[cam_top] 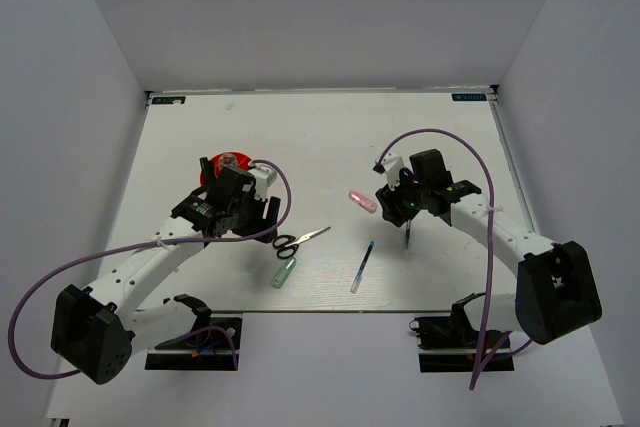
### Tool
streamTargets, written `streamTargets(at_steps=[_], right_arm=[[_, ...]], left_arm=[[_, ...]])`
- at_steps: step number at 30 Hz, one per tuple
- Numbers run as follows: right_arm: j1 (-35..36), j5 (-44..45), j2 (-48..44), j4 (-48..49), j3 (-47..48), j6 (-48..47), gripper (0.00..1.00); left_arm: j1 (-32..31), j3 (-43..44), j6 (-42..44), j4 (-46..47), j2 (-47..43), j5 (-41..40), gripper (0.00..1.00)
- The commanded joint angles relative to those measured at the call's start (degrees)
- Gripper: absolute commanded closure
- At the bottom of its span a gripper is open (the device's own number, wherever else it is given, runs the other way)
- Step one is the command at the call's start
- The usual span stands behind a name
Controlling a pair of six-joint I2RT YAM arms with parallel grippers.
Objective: Sort the stationery into containers
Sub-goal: Pick up the stationery from the center of the board.
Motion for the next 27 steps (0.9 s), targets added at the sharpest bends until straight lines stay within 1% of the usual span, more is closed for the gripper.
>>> streamTargets(at_steps=[1,19,22,24,27], right_arm=[[-0.15,-1.03,0.25,1.6,-0.16,-0.45,0.43],[0.2,-1.56,2.1,1.69,0.71,-1.68,0.43],[0.55,-2.43,4.64,1.16,2.29,-2.47,0.44],[0.55,-3.67,7.37,0.29,5.1,-2.39,0.46],[0.99,-3.67,10.71,-0.16,8.18,-2.47,0.46]], left_arm=[[-0.04,-0.12,0.42,-0.14,-0.36,-0.45,0.22],[-0.13,-0.03,0.25,-0.49,-0.18,-0.62,0.22],[-0.04,-0.03,0.34,-0.49,-0.36,-0.62,0.22],[-0.04,0.15,0.42,-0.49,-0.71,-0.71,0.22],[-0.13,-0.03,0.51,-0.66,-0.89,-1.15,0.22]])
